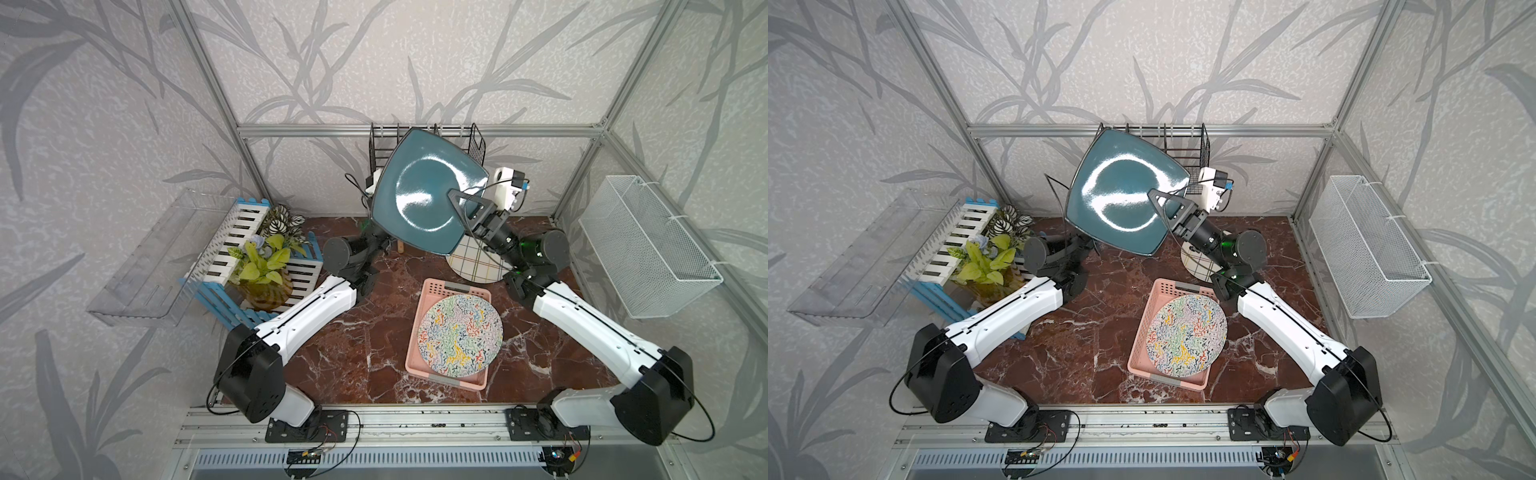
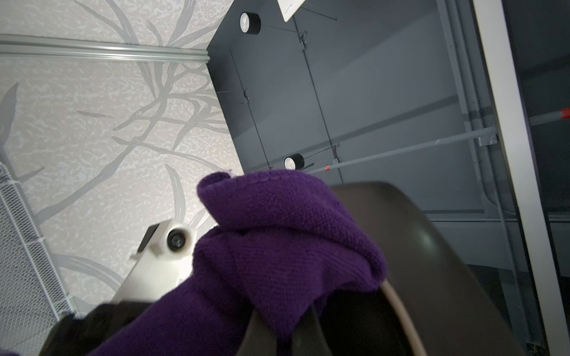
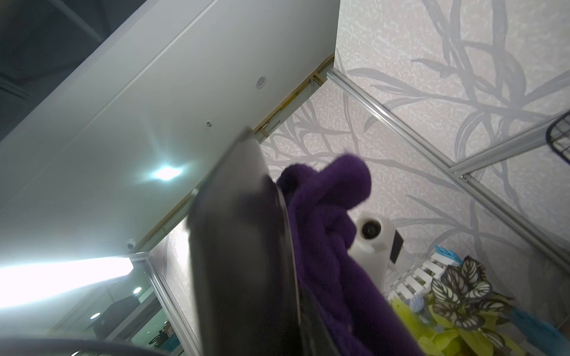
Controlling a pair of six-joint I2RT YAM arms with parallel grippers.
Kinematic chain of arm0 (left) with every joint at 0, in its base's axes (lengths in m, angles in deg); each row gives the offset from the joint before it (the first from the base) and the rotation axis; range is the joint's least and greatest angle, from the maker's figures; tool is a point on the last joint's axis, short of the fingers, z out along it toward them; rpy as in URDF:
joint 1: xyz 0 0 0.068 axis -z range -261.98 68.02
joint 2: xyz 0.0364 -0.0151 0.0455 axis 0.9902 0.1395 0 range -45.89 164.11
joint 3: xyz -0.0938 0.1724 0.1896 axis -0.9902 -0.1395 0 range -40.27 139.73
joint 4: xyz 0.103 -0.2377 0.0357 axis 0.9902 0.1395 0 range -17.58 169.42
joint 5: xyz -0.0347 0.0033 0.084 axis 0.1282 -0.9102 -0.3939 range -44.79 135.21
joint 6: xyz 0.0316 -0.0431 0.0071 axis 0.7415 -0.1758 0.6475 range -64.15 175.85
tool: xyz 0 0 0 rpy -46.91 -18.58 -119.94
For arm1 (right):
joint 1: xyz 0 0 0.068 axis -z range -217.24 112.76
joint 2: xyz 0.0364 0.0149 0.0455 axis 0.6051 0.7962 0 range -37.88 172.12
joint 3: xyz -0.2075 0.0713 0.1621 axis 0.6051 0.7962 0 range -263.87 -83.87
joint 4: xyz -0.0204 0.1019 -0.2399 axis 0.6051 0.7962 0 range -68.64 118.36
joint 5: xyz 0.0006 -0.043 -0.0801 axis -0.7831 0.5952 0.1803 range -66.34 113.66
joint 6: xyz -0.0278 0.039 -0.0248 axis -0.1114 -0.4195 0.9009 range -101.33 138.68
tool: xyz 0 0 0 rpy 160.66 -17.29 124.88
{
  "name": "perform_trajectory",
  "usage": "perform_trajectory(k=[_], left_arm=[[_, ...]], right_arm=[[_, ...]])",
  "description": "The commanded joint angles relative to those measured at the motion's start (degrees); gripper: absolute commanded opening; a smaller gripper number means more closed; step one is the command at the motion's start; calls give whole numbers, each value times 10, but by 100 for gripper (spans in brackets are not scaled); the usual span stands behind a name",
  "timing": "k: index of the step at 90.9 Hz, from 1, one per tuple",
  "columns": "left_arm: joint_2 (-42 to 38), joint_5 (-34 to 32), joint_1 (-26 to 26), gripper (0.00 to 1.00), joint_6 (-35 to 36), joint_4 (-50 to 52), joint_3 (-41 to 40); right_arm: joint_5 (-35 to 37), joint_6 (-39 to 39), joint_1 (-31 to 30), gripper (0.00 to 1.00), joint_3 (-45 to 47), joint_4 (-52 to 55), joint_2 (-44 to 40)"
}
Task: Wipe the wet plate dry
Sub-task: Wipe the plate with towel.
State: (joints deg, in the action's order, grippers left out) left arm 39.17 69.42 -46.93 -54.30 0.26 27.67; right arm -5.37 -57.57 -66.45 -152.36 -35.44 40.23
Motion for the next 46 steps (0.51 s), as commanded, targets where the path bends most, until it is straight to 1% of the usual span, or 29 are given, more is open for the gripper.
perform_trajectory(k=[1,3,7,14,18,21,24,27,31,35,46], left_arm=[[-77,51,10,0,87,-14,-50],[-97,51,3,0,121,14,-66],[-138,53,-16,0,190,106,-89],[-199,36,-40,0,361,316,-91],[-221,7,-44,0,474,430,-75],[-231,-23,-44,0,539,508,-62],[-233,-49,-44,0,601,560,-51],[-230,-77,-44,0,651,604,-42],[-221,-98,-47,0,696,639,-34],[-205,-107,-51,0,728,662,-25],[-148,-110,-67,0,763,693,-6]], right_arm=[[70,-19,67,0,-18,17,2],[75,-22,77,0,-12,23,-3],[80,-23,91,0,7,40,-21],[89,-1,105,0,48,86,-60],[94,25,104,0,59,134,-83],[89,52,101,0,60,202,-99],[81,80,96,0,60,252,-111],[78,102,87,0,63,280,-119],[77,120,71,0,72,286,-128],[71,121,59,0,83,269,-130],[60,104,42,0,100,231,-131]])
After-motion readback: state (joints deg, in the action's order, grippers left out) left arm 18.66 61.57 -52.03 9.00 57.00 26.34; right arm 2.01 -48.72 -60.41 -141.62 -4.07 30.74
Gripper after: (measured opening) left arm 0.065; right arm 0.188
